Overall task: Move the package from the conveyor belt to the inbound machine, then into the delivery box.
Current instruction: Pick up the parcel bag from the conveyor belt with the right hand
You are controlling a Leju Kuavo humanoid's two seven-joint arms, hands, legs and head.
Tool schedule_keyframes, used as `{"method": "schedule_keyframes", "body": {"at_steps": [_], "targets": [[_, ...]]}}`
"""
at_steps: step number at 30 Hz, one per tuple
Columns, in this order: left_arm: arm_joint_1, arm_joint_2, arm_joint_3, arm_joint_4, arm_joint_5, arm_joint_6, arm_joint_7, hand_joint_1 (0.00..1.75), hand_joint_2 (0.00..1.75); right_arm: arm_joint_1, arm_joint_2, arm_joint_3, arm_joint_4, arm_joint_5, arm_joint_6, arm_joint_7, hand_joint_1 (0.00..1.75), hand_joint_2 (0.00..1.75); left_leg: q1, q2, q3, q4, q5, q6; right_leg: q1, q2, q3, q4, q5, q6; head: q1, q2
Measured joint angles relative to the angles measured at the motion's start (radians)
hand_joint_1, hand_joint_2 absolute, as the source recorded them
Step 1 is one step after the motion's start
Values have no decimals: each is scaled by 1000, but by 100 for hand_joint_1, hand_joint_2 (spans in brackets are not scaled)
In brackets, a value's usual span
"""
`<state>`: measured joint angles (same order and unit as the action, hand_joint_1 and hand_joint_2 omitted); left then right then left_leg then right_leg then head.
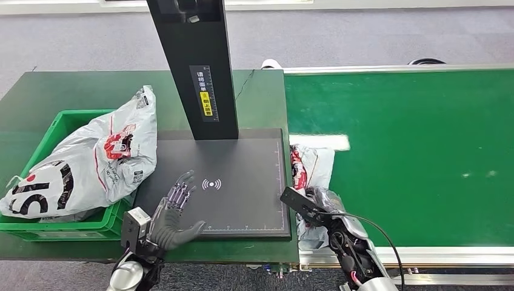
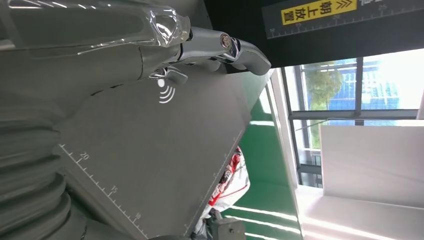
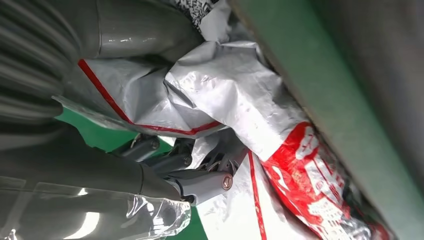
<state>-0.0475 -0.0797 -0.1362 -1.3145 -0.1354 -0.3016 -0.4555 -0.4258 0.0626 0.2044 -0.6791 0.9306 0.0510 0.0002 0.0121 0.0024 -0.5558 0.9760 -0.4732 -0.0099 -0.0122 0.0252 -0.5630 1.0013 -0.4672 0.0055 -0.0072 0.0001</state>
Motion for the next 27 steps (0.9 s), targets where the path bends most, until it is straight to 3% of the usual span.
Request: {"method": "schedule_keyframes", "body": {"at_steps": [9,15,19,27], "targets": [[48,2,19,-46,0,0,-18,0,175,91,1,-19,-181,-181,-85,-197,175,175,1,-2,-8,0,0,0,1,-1,-7,0,0,0,0,0],[55,3,23,-57,-2,-11,-41,0,175,174,21,-90,-430,-477,-133,-475,175,175,0,-3,-11,0,0,0,0,-3,-10,0,0,0,0,0],[52,3,23,-57,-3,-17,-50,0,175,225,46,-147,-594,-650,-139,-594,175,175,0,-5,-11,1,0,0,0,-4,-10,0,-1,0,0,0],[48,3,23,-57,-3,-17,-50,0,175,288,86,-227,-792,-762,-167,-676,175,175,0,-5,-11,0,0,0,0,-4,-10,0,-1,0,0,0]]}}
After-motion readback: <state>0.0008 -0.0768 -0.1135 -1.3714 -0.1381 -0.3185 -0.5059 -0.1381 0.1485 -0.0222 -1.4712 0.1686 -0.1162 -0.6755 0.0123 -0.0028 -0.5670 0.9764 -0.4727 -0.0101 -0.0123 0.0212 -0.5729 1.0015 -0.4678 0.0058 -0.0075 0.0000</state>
